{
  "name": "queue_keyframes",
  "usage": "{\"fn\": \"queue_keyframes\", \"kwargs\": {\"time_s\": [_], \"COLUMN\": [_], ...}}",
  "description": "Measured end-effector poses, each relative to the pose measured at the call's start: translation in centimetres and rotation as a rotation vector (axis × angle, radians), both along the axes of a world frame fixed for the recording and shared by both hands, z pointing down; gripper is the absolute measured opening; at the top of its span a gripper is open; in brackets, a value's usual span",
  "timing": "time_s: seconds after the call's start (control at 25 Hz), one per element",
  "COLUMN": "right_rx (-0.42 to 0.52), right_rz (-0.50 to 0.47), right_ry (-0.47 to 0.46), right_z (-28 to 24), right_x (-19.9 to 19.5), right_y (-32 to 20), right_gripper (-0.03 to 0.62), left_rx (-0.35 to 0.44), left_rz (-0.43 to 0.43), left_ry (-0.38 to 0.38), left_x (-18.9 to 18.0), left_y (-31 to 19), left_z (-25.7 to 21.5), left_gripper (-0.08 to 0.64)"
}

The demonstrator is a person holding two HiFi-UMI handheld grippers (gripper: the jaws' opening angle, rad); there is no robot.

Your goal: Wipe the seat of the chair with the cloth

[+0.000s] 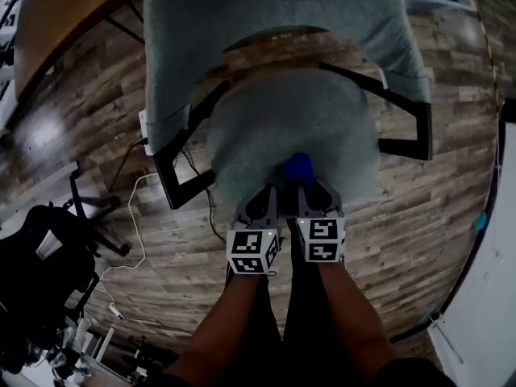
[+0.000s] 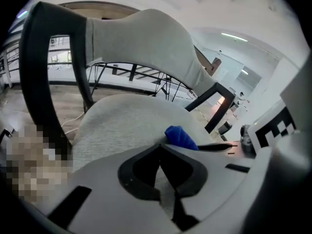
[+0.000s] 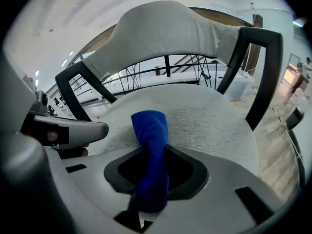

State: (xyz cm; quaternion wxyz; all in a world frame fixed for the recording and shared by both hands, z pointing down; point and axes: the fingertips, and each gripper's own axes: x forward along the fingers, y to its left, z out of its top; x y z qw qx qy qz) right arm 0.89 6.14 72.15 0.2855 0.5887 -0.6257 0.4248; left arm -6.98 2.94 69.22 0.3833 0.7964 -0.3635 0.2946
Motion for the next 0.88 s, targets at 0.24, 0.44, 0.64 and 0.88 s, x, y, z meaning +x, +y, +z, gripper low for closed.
{"fn": "queue_keyframes", "kwargs": {"time_s": [0.24, 0.44, 0.64, 0.88], "right_rx": [-0.004, -0.007, -0.008, -0.018], "right_rz": [0.069, 0.126, 0.169, 0.215], "right_ry": [0.03, 0.059, 0.089, 0.12], "right_z": [0.0, 0.0, -0.2, 0.0], "right_x": [4.0, 7.3, 10.1, 13.3], "right_y": [1.1, 2.0, 2.8, 4.1], "right_gripper": [0.103, 0.103, 0.103, 0.103], "left_rx": [0.003, 0.016, 0.031, 0.028], "left_rz": [0.085, 0.146, 0.203, 0.245], "left_ry": [0.013, 0.039, 0.059, 0.051], "left_x": [4.0, 7.2, 9.7, 11.1], "left_y": [0.8, 0.7, 0.9, 1.3], "left_z": [0.0, -0.7, -1.5, -1.3], "left_gripper": [0.003, 0.003, 0.003, 0.003]}}
